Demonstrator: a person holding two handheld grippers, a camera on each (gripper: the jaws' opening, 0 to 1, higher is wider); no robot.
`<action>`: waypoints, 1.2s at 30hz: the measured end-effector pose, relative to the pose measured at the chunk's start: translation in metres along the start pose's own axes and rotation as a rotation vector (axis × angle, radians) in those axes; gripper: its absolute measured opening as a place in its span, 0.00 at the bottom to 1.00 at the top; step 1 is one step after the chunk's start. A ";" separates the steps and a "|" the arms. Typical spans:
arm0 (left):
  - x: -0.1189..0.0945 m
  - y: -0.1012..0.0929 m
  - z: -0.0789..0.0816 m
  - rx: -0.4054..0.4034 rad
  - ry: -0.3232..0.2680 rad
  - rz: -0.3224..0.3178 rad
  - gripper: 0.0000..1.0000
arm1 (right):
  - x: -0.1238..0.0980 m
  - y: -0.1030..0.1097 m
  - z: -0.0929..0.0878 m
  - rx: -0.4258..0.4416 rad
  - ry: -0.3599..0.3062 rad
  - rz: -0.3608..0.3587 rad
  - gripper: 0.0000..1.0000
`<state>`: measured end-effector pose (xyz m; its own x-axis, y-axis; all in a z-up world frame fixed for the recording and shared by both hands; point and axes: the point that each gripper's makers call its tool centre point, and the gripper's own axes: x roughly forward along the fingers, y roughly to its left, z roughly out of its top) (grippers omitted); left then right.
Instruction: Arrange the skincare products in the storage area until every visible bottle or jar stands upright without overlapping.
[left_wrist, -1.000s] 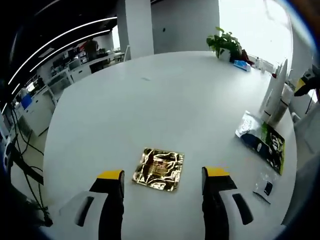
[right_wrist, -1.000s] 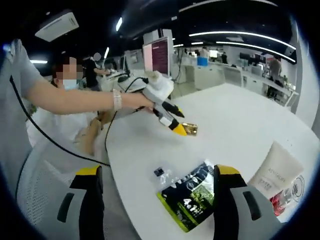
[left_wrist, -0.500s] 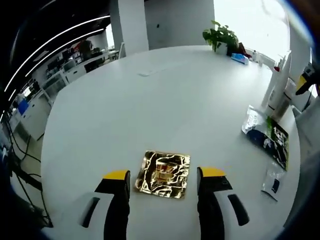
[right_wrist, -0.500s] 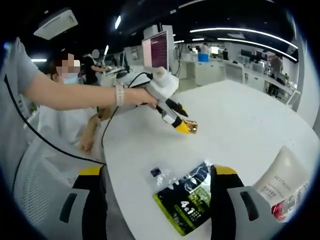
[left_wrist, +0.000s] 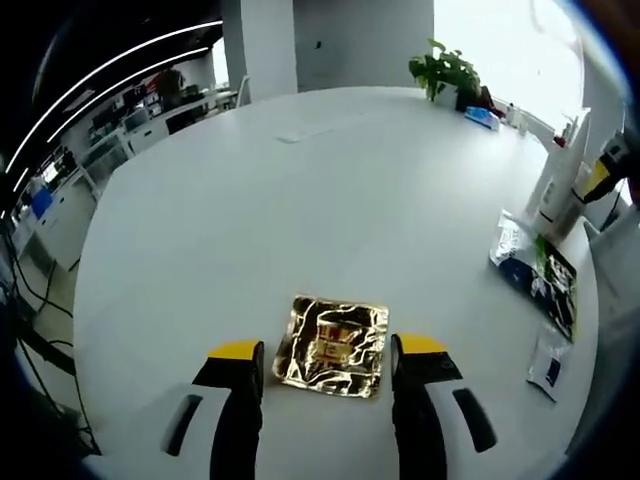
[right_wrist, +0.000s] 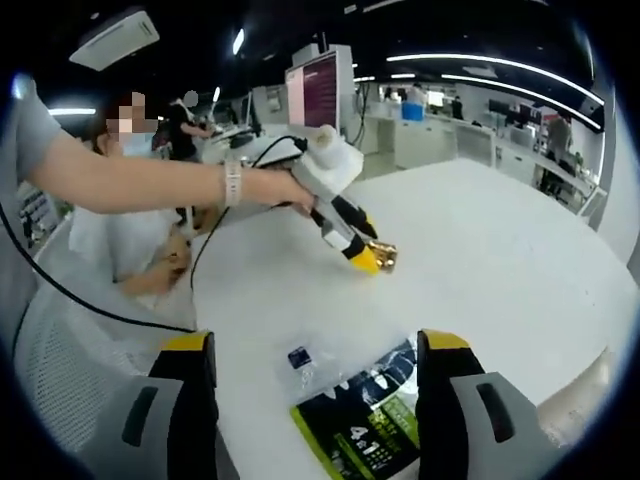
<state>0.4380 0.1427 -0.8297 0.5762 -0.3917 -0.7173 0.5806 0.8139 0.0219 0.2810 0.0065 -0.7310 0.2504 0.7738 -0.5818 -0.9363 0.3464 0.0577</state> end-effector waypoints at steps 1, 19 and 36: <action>0.000 0.000 0.000 0.001 0.000 -0.001 0.45 | 0.001 -0.002 0.000 0.001 0.002 -0.001 0.81; -0.001 -0.008 -0.006 0.032 0.028 -0.022 0.36 | 0.040 -0.022 -0.005 -0.051 0.049 -0.051 0.73; -0.016 -0.041 -0.016 0.005 -0.024 -0.102 0.36 | 0.061 -0.039 -0.025 0.018 0.082 -0.087 0.39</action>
<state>0.3955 0.1226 -0.8302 0.5277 -0.4825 -0.6991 0.6397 0.7672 -0.0466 0.3270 0.0268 -0.7887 0.3091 0.6948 -0.6494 -0.9071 0.4205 0.0180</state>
